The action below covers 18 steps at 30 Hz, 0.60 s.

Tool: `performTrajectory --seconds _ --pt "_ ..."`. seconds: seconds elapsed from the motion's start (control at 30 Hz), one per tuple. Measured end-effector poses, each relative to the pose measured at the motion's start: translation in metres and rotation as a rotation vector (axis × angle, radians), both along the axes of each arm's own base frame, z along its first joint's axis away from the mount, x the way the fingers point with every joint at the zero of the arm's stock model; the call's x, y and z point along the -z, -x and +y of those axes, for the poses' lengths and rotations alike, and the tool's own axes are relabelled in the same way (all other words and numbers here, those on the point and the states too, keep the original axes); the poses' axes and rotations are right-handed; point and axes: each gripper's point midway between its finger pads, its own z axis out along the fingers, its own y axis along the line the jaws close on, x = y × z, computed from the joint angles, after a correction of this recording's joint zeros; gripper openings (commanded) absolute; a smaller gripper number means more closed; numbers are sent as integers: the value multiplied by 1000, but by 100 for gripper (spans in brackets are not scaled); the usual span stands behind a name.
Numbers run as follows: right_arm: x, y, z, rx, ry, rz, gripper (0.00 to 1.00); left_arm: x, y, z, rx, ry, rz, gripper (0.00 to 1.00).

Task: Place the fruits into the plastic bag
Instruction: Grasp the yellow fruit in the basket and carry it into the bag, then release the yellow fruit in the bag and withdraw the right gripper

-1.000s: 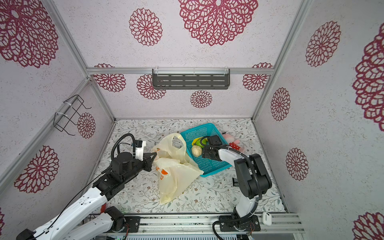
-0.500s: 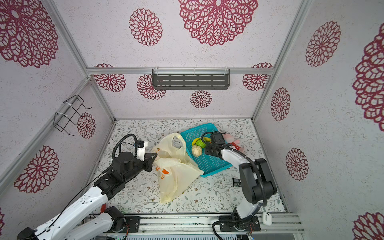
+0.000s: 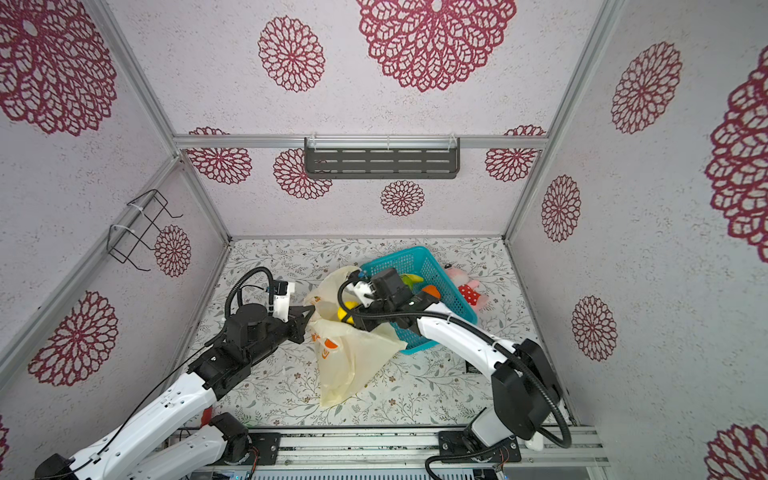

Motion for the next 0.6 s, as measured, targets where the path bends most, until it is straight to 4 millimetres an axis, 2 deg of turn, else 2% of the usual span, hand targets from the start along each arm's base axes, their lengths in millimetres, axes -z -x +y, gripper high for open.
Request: performTrajectory --seconds 0.07,0.17,0.3,0.43,0.47,0.6 --pt "21 24 0 -67 67 50 41 -1 -1 1 -7 1 -4 0" --pt "42 36 -9 -91 151 91 43 -1 -2 2 -19 -1 -7 0" --pt "68 35 -24 -73 260 106 46 1 -3 2 -26 -6 -4 0" --pt "89 30 -34 -43 346 113 58 4 -4 2 -29 -14 3 0" --pt "92 29 -36 -37 359 111 64 4 -4 2 -33 -16 2 0" --pt "93 22 -38 -2 370 88 75 4 -5 4 -49 -23 -3 0"
